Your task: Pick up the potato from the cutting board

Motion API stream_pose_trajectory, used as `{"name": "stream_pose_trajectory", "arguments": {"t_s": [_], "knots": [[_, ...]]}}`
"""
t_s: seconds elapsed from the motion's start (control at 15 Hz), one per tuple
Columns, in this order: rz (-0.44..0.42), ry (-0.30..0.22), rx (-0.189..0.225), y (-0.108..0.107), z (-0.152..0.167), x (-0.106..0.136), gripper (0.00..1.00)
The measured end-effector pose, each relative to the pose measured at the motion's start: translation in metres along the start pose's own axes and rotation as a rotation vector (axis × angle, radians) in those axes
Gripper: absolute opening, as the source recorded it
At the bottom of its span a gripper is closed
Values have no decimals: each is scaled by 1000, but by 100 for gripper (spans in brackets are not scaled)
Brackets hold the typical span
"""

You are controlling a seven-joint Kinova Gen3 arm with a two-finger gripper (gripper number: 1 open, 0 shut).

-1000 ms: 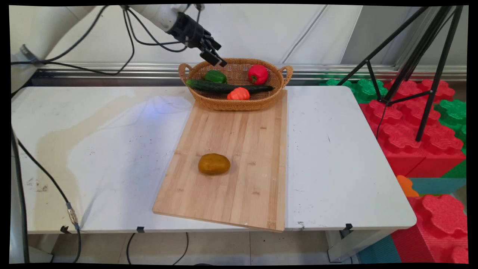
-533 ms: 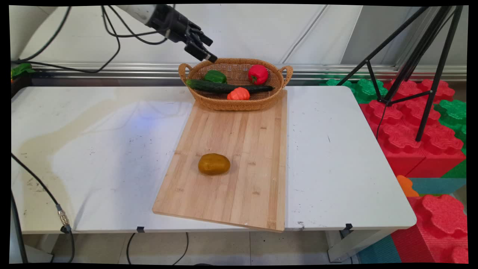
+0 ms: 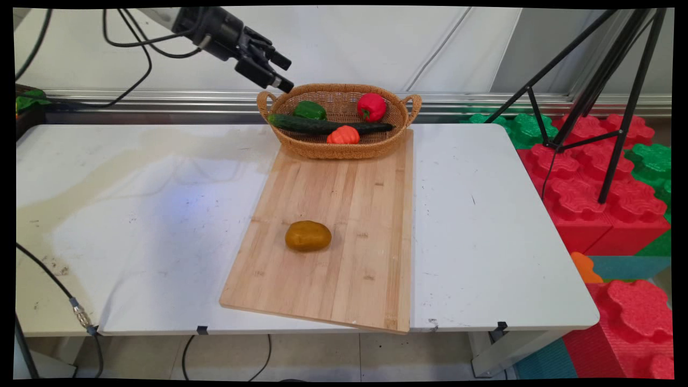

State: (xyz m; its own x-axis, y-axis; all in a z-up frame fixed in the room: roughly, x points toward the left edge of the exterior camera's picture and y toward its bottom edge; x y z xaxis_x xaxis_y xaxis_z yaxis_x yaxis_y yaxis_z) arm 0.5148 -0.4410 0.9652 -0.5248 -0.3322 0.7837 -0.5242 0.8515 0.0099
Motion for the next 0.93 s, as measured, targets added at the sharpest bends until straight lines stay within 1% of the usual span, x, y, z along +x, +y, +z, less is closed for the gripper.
{"name": "stream_pose_trajectory", "arguments": {"t_s": [0.27,0.47,0.73,0.93], "knots": [[-6,14,-46,18,-13,-1,100],[12,4,-73,31,-16,-4,100],[101,-52,-112,58,-10,-14,100],[151,-85,-134,72,-2,-20,100]]}}
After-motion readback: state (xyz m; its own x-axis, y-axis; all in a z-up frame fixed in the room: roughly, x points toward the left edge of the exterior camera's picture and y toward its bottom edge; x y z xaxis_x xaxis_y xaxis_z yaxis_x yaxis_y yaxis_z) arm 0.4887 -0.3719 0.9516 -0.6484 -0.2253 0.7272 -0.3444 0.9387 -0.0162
